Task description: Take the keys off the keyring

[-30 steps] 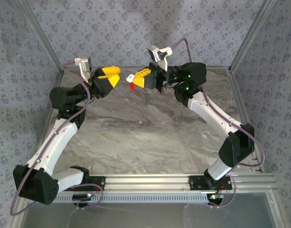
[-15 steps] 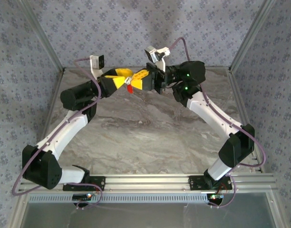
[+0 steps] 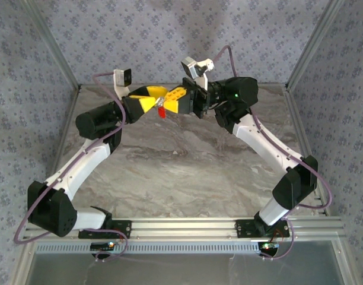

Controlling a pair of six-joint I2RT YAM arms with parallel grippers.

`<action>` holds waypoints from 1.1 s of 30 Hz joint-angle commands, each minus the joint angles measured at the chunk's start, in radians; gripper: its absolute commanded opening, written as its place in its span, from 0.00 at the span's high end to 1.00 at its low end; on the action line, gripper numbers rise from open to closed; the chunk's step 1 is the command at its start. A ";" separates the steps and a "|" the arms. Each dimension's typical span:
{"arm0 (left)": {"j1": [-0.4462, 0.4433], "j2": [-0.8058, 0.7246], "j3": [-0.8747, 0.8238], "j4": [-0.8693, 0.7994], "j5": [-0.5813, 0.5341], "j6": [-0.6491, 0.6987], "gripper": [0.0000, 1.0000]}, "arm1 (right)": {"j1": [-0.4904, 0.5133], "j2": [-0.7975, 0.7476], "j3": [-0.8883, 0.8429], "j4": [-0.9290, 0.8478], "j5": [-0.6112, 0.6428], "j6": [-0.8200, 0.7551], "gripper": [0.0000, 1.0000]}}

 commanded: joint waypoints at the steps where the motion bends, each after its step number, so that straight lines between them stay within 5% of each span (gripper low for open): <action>1: 0.009 -0.061 -0.007 0.074 -0.040 -0.009 0.11 | -0.018 -0.006 -0.008 0.028 0.015 0.017 1.00; 15: -0.056 -0.020 0.026 0.072 -0.006 -0.009 0.12 | -0.031 -0.043 -0.038 0.009 0.019 -0.017 1.00; 22: -0.068 -0.021 0.043 0.072 0.020 -0.006 0.35 | -0.032 -0.034 -0.039 0.006 0.024 -0.019 1.00; 33: -0.054 -0.042 0.015 0.072 0.004 -0.002 0.49 | -0.044 -0.026 -0.040 0.006 0.039 -0.016 1.00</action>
